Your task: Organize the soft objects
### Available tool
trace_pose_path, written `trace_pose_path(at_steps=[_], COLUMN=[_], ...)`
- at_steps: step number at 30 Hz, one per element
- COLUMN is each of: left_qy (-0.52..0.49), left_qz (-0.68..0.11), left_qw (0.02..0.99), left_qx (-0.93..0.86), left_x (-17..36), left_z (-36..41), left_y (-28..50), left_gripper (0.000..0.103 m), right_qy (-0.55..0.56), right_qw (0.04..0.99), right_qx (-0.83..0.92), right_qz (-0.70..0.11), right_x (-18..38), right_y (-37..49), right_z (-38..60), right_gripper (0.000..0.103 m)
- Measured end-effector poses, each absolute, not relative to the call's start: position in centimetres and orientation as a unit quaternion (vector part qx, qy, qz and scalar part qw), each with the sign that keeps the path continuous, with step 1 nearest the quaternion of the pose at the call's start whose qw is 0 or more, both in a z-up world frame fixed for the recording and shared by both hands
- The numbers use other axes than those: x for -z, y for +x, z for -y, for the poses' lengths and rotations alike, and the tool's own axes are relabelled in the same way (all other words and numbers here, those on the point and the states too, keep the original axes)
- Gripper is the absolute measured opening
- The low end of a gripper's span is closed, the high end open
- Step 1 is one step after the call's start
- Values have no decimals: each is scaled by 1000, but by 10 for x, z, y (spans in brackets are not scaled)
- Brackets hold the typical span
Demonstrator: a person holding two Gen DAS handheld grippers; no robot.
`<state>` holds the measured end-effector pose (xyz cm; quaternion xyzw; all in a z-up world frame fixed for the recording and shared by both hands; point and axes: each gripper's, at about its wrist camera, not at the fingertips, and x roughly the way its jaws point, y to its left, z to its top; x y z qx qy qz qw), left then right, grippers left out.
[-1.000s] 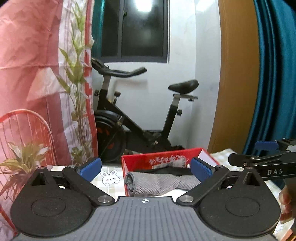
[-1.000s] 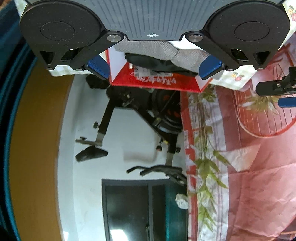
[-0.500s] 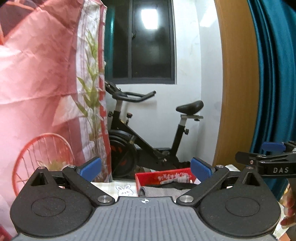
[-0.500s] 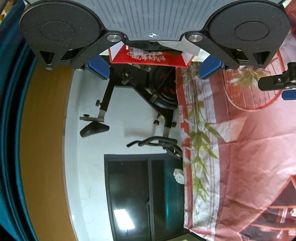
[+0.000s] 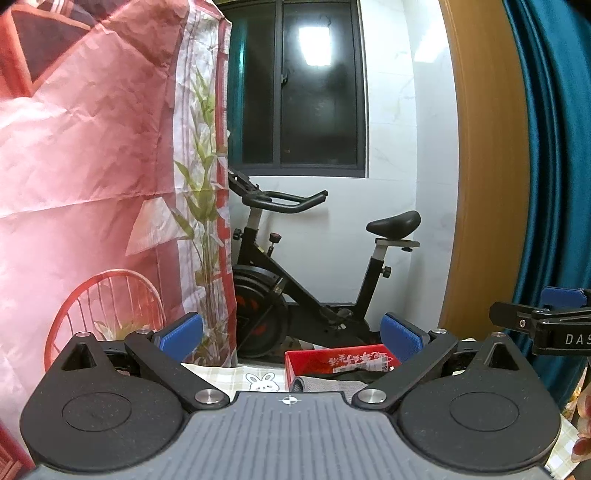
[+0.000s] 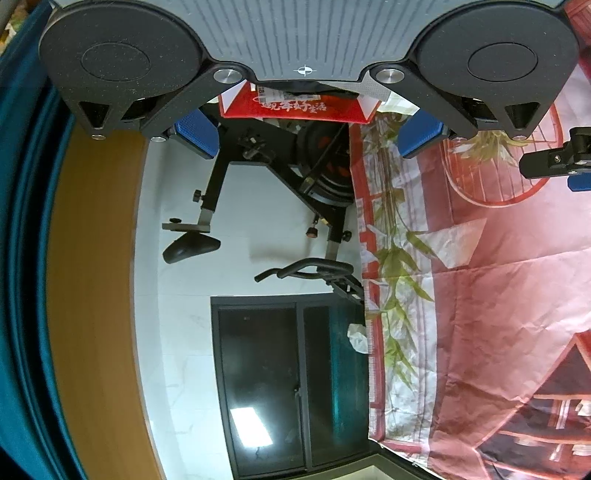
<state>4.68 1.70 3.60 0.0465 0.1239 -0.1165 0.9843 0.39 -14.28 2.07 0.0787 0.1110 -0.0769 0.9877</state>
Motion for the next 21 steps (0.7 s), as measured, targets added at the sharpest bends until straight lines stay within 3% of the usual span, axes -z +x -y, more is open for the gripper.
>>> trace_pose_path(at_steps=[21], left_qy=[70], left_qz=[-121], left_qw=[984], left_qx=[107], left_x=[-35], left_z=[-19], left_y=[50], left_gripper=[103], right_qy=[80], right_qw=[985], right_qx=[84], right_qz=[-124], right_x=[-18], right_y=[11], right_z=[143], right_gripper=[103])
